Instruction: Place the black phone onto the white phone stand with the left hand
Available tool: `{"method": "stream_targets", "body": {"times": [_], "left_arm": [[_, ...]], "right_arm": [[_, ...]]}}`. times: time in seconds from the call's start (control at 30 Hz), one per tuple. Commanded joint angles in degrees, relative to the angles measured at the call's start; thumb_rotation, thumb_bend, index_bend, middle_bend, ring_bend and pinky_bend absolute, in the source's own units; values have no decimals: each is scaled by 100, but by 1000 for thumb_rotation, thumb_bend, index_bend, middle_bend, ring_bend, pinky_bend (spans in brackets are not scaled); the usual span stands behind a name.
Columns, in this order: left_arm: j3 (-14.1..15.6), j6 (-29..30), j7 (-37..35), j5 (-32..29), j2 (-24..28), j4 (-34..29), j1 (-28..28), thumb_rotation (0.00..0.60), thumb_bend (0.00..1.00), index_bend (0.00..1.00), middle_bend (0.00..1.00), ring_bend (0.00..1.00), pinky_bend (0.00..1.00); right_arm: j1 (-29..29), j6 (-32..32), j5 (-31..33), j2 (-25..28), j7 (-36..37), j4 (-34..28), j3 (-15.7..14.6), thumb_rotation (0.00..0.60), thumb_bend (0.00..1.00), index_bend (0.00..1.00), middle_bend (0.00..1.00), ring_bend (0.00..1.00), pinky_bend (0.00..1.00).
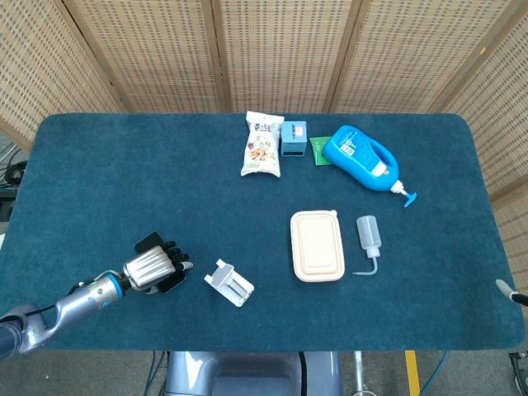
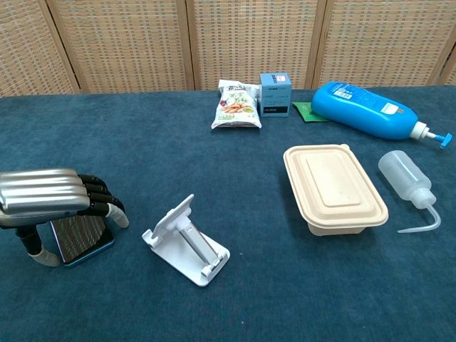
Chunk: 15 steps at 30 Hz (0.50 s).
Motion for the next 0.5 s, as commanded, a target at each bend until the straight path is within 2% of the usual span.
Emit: {"method": "stream_targets", "body": {"times": [0.03, 0.17, 0.5], "left_arm": [[-35, 154, 127, -34, -96, 104, 96, 600, 0, 289, 331, 338, 262], [-52, 364, 141, -45, -220, 272, 192, 600, 0, 380, 413, 405, 295], [-73, 590, 8, -49, -282, 364, 221, 600, 0, 397, 423, 413, 302]], "right_arm": [[-3, 4, -13, 5, 15, -2, -3, 600, 0, 0, 0, 0, 0], [-5, 8, -35, 11, 30, -5, -12, 600, 0, 0, 0, 0, 0], [-5, 3, -59, 24, 61, -16, -24, 600, 0, 0, 0, 0, 0]]}}
